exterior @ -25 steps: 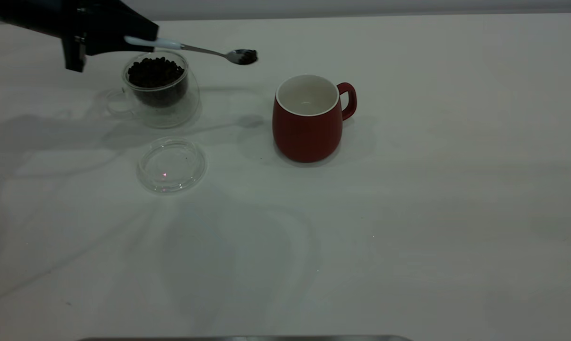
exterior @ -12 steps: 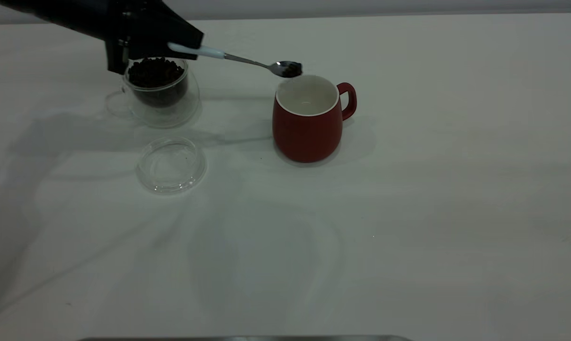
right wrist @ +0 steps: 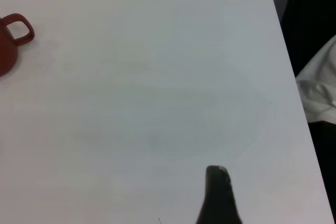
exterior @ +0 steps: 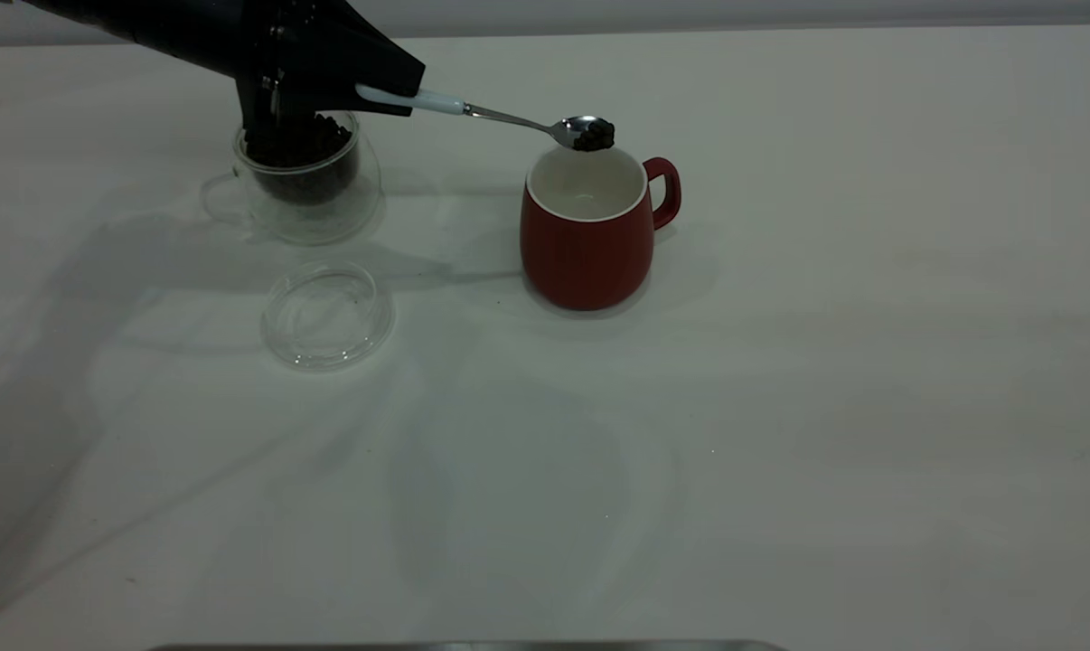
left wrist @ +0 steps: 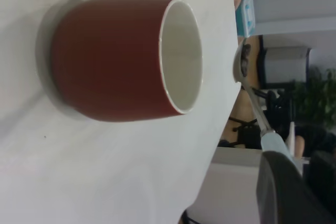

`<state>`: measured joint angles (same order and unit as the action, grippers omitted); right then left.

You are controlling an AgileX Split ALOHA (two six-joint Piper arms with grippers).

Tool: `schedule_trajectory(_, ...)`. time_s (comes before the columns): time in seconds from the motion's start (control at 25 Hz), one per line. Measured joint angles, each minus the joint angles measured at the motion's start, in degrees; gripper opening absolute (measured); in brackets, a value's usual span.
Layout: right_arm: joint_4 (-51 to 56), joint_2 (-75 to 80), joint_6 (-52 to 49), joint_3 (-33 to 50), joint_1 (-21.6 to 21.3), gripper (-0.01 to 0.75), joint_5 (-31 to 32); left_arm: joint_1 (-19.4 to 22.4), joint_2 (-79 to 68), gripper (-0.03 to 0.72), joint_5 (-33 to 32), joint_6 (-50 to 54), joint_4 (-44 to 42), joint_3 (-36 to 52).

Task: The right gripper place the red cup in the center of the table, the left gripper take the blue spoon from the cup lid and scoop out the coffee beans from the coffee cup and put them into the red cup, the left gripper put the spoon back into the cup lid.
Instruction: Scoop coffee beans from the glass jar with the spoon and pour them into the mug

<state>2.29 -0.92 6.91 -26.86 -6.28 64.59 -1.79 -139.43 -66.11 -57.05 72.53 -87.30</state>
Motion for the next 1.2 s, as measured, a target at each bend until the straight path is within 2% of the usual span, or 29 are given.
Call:
schedule_trajectory(0.24, 0.00, 0.00, 0.00, 0.00, 0.00, 0.591, 0.00, 0.00, 0.00, 0.123, 0.85, -5.41, 0.00, 0.00)
schedule_trajectory(0.44, 0.00, 0.00, 0.00, 0.00, 0.00, 0.591, 0.00, 0.00, 0.00, 0.123, 4.26, -9.78, 0.00, 0.00)
schedule_trajectory(0.6, 0.00, 0.00, 0.00, 0.00, 0.00, 0.591, 0.00, 0.00, 0.00, 0.123, 7.02, -16.06, 0.14, 0.00)
schedule_trajectory(0.84, 0.00, 0.00, 0.00, 0.00, 0.00, 0.591, 0.00, 0.00, 0.00, 0.123, 7.14, -25.61, 3.16, 0.00)
schedule_trajectory(1.04, 0.00, 0.00, 0.00, 0.00, 0.00, 0.591, 0.00, 0.00, 0.00, 0.123, 6.35, -24.68, 4.08, 0.00)
schedule_trajectory(1.2, 0.00, 0.00, 0.00, 0.00, 0.00, 0.591, 0.00, 0.74, 0.11, 0.123, 1.26, -14.70, 3.86, 0.00)
